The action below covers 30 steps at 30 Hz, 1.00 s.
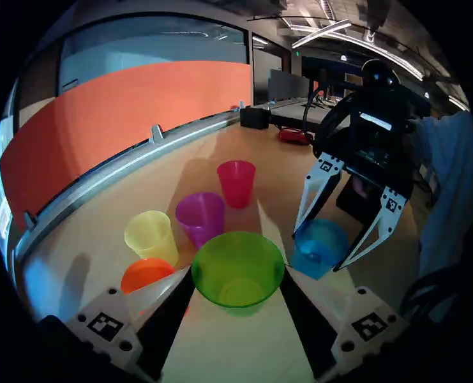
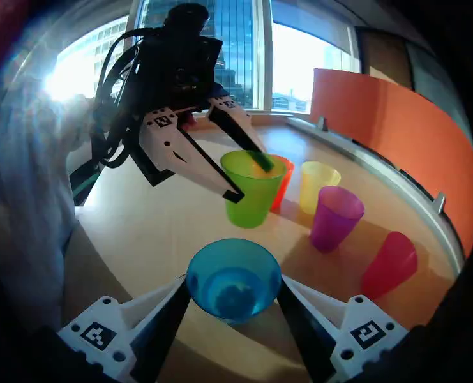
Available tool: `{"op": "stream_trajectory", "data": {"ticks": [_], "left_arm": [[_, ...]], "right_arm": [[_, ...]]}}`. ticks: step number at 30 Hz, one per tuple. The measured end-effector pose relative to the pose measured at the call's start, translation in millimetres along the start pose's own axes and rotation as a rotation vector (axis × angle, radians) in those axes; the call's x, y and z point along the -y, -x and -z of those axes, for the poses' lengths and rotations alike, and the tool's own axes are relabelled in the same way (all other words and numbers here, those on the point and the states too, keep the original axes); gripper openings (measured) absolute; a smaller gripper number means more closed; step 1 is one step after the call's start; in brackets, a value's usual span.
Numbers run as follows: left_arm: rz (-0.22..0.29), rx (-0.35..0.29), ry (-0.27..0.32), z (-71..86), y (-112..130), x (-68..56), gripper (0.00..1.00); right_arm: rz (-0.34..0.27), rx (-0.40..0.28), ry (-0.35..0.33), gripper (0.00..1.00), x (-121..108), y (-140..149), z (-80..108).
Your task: Pour water
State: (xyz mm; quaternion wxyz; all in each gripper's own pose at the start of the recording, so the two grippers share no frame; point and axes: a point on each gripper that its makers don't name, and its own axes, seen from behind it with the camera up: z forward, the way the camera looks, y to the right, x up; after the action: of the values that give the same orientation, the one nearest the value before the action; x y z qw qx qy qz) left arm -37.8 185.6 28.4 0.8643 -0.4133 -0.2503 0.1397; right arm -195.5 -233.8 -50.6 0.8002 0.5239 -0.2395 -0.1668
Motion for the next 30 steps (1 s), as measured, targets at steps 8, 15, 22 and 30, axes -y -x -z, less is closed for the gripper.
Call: {"op": "stream_trajectory", "data": {"ticks": [8,15,22,30], "left_arm": [[0.008,-0.015,-0.019,5.6,-3.2,2.3,0.89],[0.017,-0.039,-0.042,13.5,-8.3,3.0,0.89],[0.032,-0.08,-0.072,23.1,-17.0,4.6,0.89],[0.054,-0.137,-0.116,38.3,-27.9,11.5,0.89]], "right_arm": [[-0.003,-0.011,0.019,0.91,-0.9,-1.4,6.9],[-0.022,-0.041,0.044,0.91,-1.7,-7.6,18.1],[-0.041,-0.085,0.084,0.91,-2.9,-15.6,34.7],[-0.053,-0.152,0.148,0.91,-8.8,-29.3,58.4]]}}
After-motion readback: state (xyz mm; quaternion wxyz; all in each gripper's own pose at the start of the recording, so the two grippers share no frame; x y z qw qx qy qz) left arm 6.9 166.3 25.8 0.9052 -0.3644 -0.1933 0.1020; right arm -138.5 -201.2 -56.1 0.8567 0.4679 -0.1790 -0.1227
